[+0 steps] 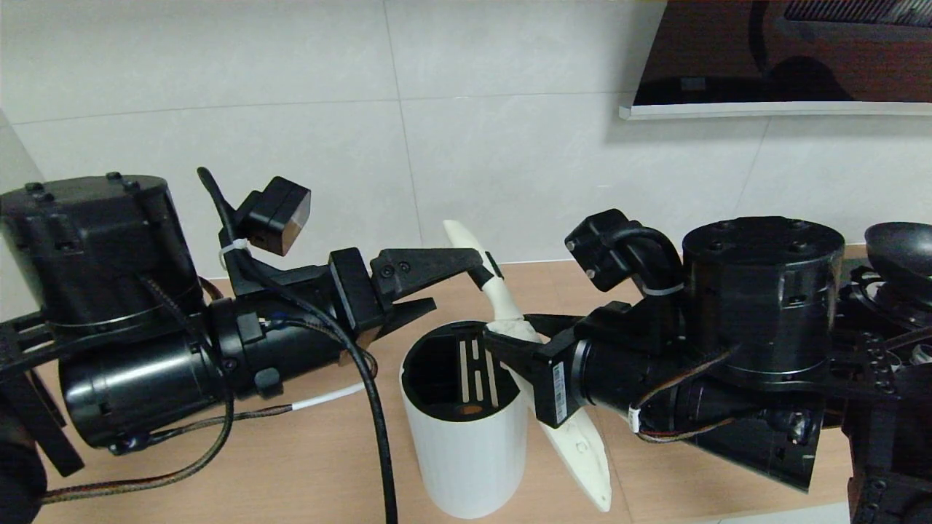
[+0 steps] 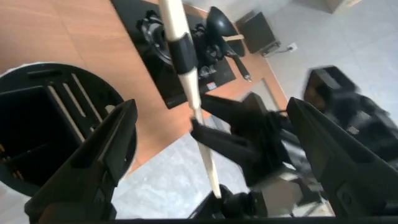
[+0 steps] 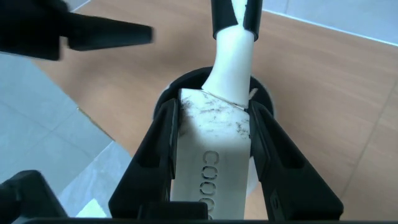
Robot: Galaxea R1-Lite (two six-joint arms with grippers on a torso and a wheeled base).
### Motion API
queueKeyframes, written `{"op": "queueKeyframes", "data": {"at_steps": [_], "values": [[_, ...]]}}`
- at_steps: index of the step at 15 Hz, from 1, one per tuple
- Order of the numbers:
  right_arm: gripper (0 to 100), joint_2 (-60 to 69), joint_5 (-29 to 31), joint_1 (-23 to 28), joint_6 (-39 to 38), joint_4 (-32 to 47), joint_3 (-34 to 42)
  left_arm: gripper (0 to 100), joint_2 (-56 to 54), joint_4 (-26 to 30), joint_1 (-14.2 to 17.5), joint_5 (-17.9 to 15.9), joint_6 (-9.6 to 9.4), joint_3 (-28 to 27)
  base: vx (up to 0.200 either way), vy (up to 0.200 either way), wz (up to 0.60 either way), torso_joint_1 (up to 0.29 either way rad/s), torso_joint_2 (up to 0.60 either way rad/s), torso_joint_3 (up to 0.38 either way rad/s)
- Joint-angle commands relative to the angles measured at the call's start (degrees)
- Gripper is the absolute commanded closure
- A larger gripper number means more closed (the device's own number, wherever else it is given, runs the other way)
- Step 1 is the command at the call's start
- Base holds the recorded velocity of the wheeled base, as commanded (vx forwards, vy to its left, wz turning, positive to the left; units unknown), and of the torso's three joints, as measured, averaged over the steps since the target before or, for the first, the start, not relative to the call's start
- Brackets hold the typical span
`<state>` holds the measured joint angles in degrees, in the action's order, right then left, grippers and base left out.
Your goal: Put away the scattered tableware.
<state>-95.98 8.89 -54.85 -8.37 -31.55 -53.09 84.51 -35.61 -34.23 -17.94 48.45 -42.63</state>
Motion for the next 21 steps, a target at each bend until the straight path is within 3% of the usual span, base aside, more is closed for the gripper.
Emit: {"op": "queueKeyframes", "data": {"at_steps": [1,5,6,11,14,20,21], "values": [[100,-0.26,-0.01,-0.35,-0.41,0.00,0.00,0,2.68,-2.89,-1.28,1.95,2.09,-0.17,0.000,0.000,0.00,0.000,0.00,0.000],[100,-0.35,-0.10,-0.44,-0.77,0.00,-0.08,0,8.22,-4.91,-4.62,10.12,2.53,-2.55,0.000,0.000,0.00,0.000,0.00,0.000],[100,-0.44,-0.10,-0.44,-0.77,0.00,-0.08,0,8.40,-4.91,-5.67,10.83,2.53,-2.63,0.000,0.000,0.00,0.000,0.00,0.000],[100,-0.44,-0.10,-0.44,-0.77,0.00,-0.08,0,8.83,-7.72,-6.29,11.35,2.53,-2.28,0.000,0.000,0.00,0.000,0.00,0.000],[100,-0.35,-0.10,-0.53,-0.77,0.00,0.00,0,10.77,-10.80,-6.29,14.87,2.18,-2.37,0.000,0.000,0.00,0.000,0.00,0.000],[100,-0.44,-0.10,-0.53,-0.77,0.00,0.00,0,11.65,-11.24,-6.46,14.96,2.18,-2.28,0.000,0.000,0.00,0.000,0.00,0.000],[100,-0.44,-0.10,-0.53,-0.77,0.08,0.09,100,11.74,-11.24,-6.46,15.04,2.18,-2.28,0.000,0.000,0.00,0.000,0.00,0.000]]}}
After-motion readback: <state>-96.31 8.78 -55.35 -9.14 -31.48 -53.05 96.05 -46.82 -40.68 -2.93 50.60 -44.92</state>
